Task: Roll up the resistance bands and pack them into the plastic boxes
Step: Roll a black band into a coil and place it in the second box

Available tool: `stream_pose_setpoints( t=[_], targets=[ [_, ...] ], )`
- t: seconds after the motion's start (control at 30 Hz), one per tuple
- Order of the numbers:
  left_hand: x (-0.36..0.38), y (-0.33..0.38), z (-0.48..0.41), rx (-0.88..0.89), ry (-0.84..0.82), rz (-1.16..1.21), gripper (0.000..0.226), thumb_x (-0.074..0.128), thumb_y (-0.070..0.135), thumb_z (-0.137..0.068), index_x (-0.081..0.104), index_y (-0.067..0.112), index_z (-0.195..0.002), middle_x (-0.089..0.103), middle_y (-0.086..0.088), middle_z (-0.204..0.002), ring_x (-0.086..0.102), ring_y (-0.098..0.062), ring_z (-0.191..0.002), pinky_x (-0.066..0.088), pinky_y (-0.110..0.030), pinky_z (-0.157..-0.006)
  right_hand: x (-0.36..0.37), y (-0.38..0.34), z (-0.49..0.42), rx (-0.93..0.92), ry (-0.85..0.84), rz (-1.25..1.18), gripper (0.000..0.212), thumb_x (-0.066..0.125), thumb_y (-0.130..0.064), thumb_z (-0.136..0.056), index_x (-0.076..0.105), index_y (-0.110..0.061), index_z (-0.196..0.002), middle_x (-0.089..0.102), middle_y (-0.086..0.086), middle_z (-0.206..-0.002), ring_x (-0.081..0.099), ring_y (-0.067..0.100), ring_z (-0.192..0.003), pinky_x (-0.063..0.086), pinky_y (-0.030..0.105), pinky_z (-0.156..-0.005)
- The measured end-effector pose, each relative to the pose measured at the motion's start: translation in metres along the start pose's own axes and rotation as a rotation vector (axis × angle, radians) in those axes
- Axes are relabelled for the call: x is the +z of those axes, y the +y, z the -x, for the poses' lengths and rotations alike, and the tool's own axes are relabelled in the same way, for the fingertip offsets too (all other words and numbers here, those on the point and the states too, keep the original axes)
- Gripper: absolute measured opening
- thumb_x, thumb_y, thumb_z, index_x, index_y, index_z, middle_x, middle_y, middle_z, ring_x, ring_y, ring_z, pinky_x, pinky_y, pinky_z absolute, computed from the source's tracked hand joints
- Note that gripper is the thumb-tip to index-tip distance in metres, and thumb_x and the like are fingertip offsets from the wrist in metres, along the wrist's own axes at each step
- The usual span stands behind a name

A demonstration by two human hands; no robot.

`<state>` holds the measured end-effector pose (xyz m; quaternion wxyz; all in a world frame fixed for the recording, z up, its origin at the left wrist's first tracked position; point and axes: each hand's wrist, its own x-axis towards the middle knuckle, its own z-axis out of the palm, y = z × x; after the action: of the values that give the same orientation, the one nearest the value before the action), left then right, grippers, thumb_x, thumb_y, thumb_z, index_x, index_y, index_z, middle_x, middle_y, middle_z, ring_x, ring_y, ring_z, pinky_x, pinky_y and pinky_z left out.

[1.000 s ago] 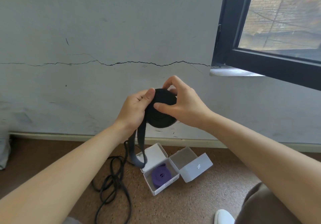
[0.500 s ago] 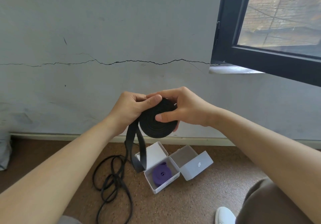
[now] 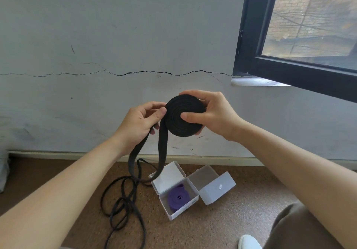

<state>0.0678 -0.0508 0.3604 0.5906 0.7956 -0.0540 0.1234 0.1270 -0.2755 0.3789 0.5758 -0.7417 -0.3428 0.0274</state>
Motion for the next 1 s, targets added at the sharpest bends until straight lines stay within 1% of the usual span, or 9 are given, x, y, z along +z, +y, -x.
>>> stream_pose_setpoints(
  t=[0.13,0.3,0.37,0.47,0.57,0.7,0.77,0.87,1.0],
  targets=[
    [0.000,0.001,-0.001,-0.013,-0.001,-0.006,0.028,0.061,0.029,-0.097,0.070,0.019,-0.122,0.077,0.004,-0.096,0.068,-0.007,-0.081,0.052,-0.020,-0.064,0.002,0.002,0.002,-0.013,0.060,0.006,0.052,0.082,-0.012,-0.085,0.064,-0.019,-0.134,0.071,-0.001,-0.115,0.072,0.016,-0.104,0.064,0.047,-0.061],
    [0.002,-0.002,-0.003,-0.068,0.011,0.146,0.031,0.062,0.030,-0.094,0.072,0.013,-0.118,0.077,-0.010,-0.108,0.072,-0.022,-0.101,0.059,-0.031,-0.088,0.013,0.005,0.006,-0.055,0.107,-0.014,0.050,0.081,-0.012,-0.086,0.064,-0.019,-0.133,0.070,-0.002,-0.115,0.072,0.018,-0.102,0.064,0.042,-0.057],
    [0.005,-0.002,-0.003,-0.117,0.031,0.267,0.028,0.064,0.029,-0.092,0.074,0.014,-0.113,0.077,-0.011,-0.106,0.072,-0.025,-0.099,0.059,-0.034,-0.082,0.017,0.005,0.007,-0.067,0.128,-0.021,0.050,0.080,-0.012,-0.086,0.064,-0.021,-0.133,0.069,-0.004,-0.116,0.070,0.017,-0.104,0.064,0.039,-0.058],
    [0.009,0.001,-0.004,-0.150,0.081,0.388,0.021,0.060,0.018,-0.098,0.075,0.010,-0.111,0.077,-0.006,-0.100,0.071,-0.017,-0.092,0.056,-0.025,-0.071,0.024,0.004,0.009,-0.049,0.133,-0.034,0.051,0.080,-0.013,-0.086,0.060,-0.025,-0.132,0.067,-0.006,-0.116,0.069,0.014,-0.103,0.063,0.034,-0.058],
    [0.007,0.003,-0.003,-0.150,0.064,0.361,0.021,0.058,0.017,-0.101,0.075,0.008,-0.111,0.077,-0.010,-0.100,0.072,-0.021,-0.094,0.058,-0.028,-0.075,0.026,0.001,0.009,0.039,0.059,-0.043,0.053,0.080,-0.015,-0.086,0.051,-0.029,-0.128,0.065,-0.008,-0.112,0.071,0.005,-0.097,0.062,0.031,-0.058],
    [-0.006,0.010,0.001,-0.089,-0.061,0.142,0.023,0.060,0.016,-0.100,0.074,0.009,-0.117,0.077,-0.012,-0.107,0.073,-0.027,-0.104,0.061,-0.037,-0.088,0.014,-0.004,0.006,0.066,-0.178,0.037,0.052,0.081,-0.014,-0.086,0.042,-0.024,-0.120,0.066,0.006,-0.114,0.076,0.022,-0.091,0.064,0.036,-0.064],
    [-0.012,0.014,0.004,-0.042,-0.145,-0.004,0.022,0.063,0.016,-0.098,0.074,0.012,-0.117,0.078,-0.007,-0.107,0.073,-0.022,-0.104,0.061,-0.034,-0.089,0.010,-0.006,0.005,0.063,-0.278,0.080,0.058,0.081,-0.016,-0.085,0.042,-0.028,-0.126,0.063,0.008,-0.117,0.076,0.025,-0.095,0.065,0.039,-0.069],
    [-0.016,0.017,0.005,-0.038,-0.240,0.006,0.026,0.064,0.014,-0.096,0.073,0.011,-0.121,0.077,-0.009,-0.110,0.073,-0.023,-0.106,0.061,-0.036,-0.089,0.018,-0.004,0.007,-0.019,-0.404,0.144,0.073,0.083,-0.021,-0.086,0.041,-0.037,-0.144,0.059,-0.003,-0.130,0.068,0.018,-0.113,0.063,0.033,-0.081],
    [-0.014,0.016,0.005,-0.066,-0.214,0.180,0.033,0.068,0.015,-0.089,0.070,0.005,-0.120,0.077,-0.016,-0.107,0.074,-0.028,-0.103,0.061,-0.029,-0.083,0.029,-0.002,0.005,-0.073,-0.309,0.091,0.064,0.081,-0.019,-0.087,0.054,-0.030,-0.144,0.066,-0.010,-0.127,0.066,0.009,-0.116,0.061,0.030,-0.087]
  ],
)
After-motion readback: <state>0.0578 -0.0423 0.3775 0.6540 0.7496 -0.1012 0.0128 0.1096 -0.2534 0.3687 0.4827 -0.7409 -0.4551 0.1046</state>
